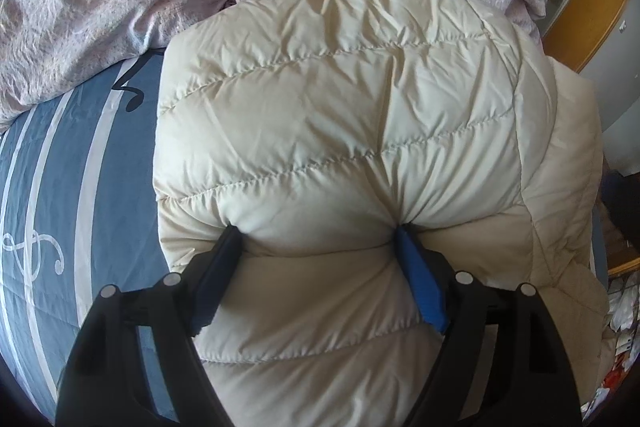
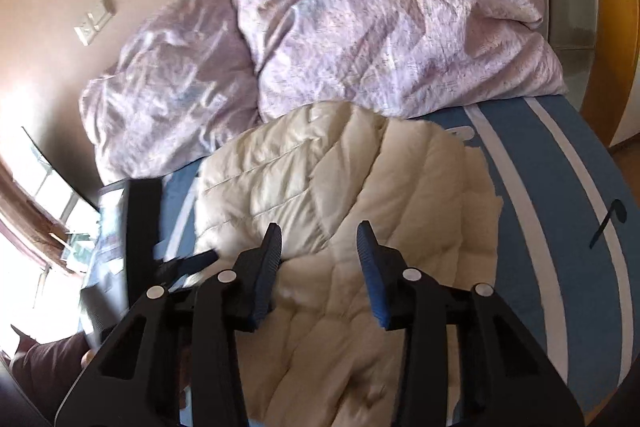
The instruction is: Fold large clothes
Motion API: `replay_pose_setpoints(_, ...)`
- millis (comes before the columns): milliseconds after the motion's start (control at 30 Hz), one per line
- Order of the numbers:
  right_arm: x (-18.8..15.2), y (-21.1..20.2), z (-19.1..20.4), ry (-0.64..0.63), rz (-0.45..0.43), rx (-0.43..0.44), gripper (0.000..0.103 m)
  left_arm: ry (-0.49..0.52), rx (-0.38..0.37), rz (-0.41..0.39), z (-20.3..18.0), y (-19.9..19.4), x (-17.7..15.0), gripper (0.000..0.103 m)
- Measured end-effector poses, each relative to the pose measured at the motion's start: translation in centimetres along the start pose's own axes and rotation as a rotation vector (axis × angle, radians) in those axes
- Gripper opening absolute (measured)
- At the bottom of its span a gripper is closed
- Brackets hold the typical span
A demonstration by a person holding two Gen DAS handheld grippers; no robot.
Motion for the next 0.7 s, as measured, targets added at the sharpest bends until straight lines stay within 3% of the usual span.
replay_pose_setpoints(133, 0.4, 2.1, -1.5, 0.003, 0.037, -0.044, 0.04, -0.016, -0.001, -0.004, 0.2, -0.1, -0.2, 0.079)
replay_pose_setpoints(267, -0.9, 4.2, -3.3, -0.006, 0.101, -0.113, 0.03, -0.028, -0.006, -0.011, 0.4, -0.3, -0.3, 0.08)
replay_pose_setpoints(367, -1.9, 5.2, -4.3, -0.013, 0.115, -0.133, 0.028, -0.029, -0.007, -0.019, 0.5, -0.5, -0.2, 0.08)
replay_pose_setpoints(700, -3.3, 6.4, -5.9, -0.018, 0.116, -0.132, 0.027, -0.028, 0.028, -0.092, -0.4, -2.0, 2.0, 0.079)
Point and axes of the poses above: each gripper's, at about its wrist camera, not at the fingertips, and y roughly the way its jaws point, z to its left, x to its top, the point moved 1 cm from there along y, roughly the way its jaws point, and after that the axes turned 6 degrees about x, right-handed, at the moved point
